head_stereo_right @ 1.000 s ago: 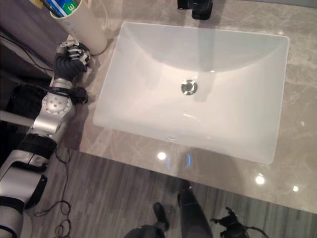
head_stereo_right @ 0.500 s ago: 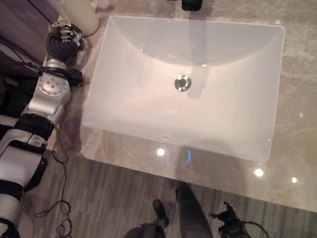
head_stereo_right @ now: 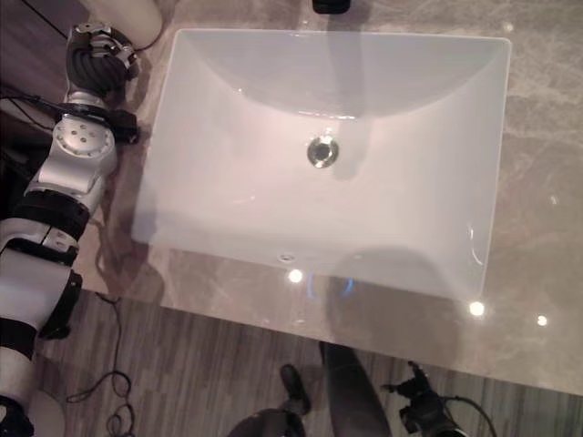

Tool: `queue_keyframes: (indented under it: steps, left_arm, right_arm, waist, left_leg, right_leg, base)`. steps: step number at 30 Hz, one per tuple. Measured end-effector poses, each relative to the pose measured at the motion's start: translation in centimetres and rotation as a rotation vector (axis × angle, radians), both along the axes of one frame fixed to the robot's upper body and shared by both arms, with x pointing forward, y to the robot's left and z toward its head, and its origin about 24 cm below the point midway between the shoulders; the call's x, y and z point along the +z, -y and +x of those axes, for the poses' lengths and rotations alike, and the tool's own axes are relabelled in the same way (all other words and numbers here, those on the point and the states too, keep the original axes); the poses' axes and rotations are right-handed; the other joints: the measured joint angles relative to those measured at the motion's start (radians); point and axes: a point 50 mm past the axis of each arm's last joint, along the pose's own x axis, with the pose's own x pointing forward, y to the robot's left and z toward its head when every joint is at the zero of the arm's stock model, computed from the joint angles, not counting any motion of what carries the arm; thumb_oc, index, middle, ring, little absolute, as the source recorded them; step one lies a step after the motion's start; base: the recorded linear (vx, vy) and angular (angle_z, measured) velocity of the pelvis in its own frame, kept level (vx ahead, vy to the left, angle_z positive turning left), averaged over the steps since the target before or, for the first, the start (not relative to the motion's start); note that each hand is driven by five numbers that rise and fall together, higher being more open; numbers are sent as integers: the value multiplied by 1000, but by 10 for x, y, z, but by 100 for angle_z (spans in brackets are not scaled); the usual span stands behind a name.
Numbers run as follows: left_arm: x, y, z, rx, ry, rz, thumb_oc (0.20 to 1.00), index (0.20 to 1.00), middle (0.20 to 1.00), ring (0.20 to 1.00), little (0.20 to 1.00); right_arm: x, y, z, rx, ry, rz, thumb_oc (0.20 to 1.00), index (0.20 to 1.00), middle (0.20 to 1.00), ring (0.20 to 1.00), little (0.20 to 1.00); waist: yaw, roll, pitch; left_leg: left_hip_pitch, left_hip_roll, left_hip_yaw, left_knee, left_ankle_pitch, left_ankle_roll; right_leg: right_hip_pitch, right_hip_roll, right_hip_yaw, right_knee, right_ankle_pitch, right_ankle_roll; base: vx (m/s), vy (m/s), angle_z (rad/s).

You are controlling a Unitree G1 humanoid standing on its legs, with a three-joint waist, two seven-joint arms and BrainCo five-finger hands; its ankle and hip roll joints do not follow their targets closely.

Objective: Put brush and paste in cup on sink, flatten towel.

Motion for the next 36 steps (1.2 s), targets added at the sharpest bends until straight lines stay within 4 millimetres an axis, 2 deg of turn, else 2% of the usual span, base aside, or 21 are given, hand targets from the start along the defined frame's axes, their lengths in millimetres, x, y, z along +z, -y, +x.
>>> queue_keyframes:
  steps: [6,10,17,24,26,29,32,36]
  left_arm:
    - [-4,-11,-4,19,-13,12,200,200,200,200,200]
    - [-6,-27,-5,75,-28,-23,200,200,200,200,200]
    - [12,-39,-8,148,-1,-52,200,200,200,200,200]
    - [42,-41,-14,194,62,-23,200,200,200,200,200]
    - [46,-48,-17,230,71,-26,200,200,200,200,200]
    - [48,-49,-18,244,77,-26,200,200,200,200,200]
    - [52,-45,-18,275,79,56,200,200,200,200,200]
    - [49,-50,-19,314,65,90,200,200,200,200,200]
  right_arm:
    - [1,4,0,-9,3,-6,1000,1000,1000,1000,1000]
    - [1,4,0,-9,5,-7,1000,1000,1000,1000,1000]
    - [2,6,-2,-26,17,-8,1000,1000,1000,1000,1000]
    - [0,6,-7,-41,15,-5,1000,1000,1000,1000,1000]
    - [-1,5,-8,-43,12,-4,1000,1000,1000,1000,1000]
    - [-2,5,-10,-44,5,-5,1000,1000,1000,1000,1000]
    - [-2,3,-9,-42,17,-2,1000,1000,1000,1000,1000]
    - [-2,1,-8,-41,31,-5,1000,1000,1000,1000,1000]
  waist:
    - [4,6,-2]
    - [-3,9,-2]
    - [-5,14,-5]
    - [-19,13,-5]
    - [-23,12,-6]
    - [-25,13,-21]
    - [-26,13,-30]
    - [-24,12,-49]
  left_leg:
    - [0,10,-2,0,9,-14]
    - [-4,21,-1,0,9,-16]
    - [-41,26,2,0,12,-26]
    - [-72,30,24,-1,10,-30]
    - [-73,32,34,-1,10,-30]
    - [-82,31,32,-1,10,-30]
    - [-85,31,32,-1,10,-30]
    - [-84,30,32,-1,10,-30]
  right_leg:
    - [-1,10,-9,4,-6,-8]
    - [-8,19,-16,3,-12,-17]
    - [-55,26,-15,15,-18,-27]
    - [-91,39,-5,8,-12,-18]
    - [-91,48,9,-5,-10,-15]
    - [-103,51,12,-5,-8,-12]
    - [-106,52,12,-6,-9,-13]
    - [-107,59,26,-3,-8,-13]
  base:
    - [24,-46,1]
    - [13,-20,1]
    - [14,-7,-2]
    - [40,-5,-9]
    - [22,-7,-21]
    - [40,-16,-12]
    - [51,-7,-4]
    - [26,-12,-10]
